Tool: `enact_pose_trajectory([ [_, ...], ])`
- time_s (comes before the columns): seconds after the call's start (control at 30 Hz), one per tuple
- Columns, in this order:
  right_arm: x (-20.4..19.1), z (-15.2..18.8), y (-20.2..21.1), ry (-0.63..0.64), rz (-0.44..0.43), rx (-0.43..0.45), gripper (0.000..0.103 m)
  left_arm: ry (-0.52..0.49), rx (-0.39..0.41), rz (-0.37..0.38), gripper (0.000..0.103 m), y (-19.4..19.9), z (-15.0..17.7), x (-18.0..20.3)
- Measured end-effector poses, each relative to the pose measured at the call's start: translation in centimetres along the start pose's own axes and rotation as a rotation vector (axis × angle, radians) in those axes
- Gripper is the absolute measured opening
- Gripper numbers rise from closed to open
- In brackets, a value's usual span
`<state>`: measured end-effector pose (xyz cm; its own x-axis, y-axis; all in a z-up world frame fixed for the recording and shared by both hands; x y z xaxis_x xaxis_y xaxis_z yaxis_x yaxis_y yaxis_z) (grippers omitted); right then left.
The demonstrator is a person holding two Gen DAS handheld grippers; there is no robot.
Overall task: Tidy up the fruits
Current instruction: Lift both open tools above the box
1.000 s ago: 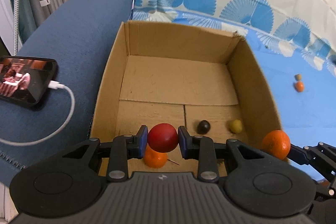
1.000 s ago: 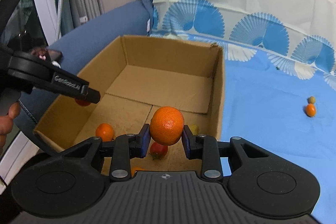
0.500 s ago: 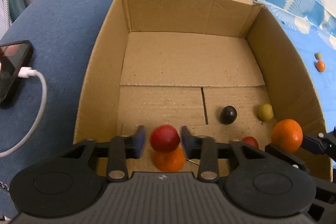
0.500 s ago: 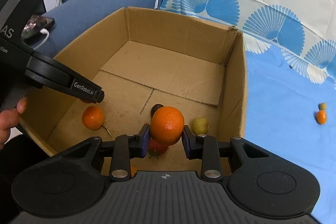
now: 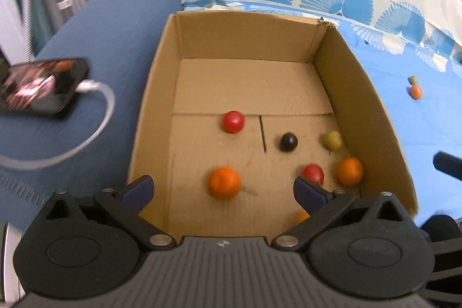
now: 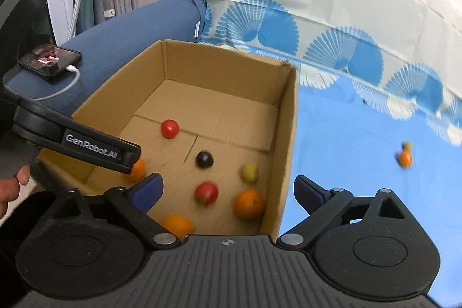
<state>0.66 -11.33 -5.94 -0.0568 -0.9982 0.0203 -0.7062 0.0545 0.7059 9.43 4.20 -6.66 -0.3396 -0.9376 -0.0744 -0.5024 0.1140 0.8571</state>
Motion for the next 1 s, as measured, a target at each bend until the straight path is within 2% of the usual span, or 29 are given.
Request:
enact_pose_trajectory([
  [0.2, -1.3, 1.7, 3.9, -0.046, -0.037, 0.014, 0.099, 0.024, 0.0, -0.026, 0.103, 3.1, 2.9, -0.7],
  [0.53, -2.1, 3.0, 9.1, -0.047, -0.045, 0.107, 0.1, 0.02, 0.091, -0.031, 0.103, 8.5, 5.0, -0.1],
  [1.0, -2.1, 4.1, 13.3, -0.074, -0.026, 0.2, 0.101, -0.012, 0.169, -0.031, 0.103, 12.4, 6.9, 1.1],
])
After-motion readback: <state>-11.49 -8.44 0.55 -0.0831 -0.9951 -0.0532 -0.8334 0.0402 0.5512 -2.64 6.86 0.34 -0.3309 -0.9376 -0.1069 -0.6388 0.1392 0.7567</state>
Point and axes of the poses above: each gripper's, at about its wrist camera, not at the fingertips, and y roughly against the way its jaws point, x to its right, z to its underside, the point moved 2 cm from there along -y, roughly the way its jaws point, and after that the axes turned 2 degrees about -x, right-handed, at the moved point
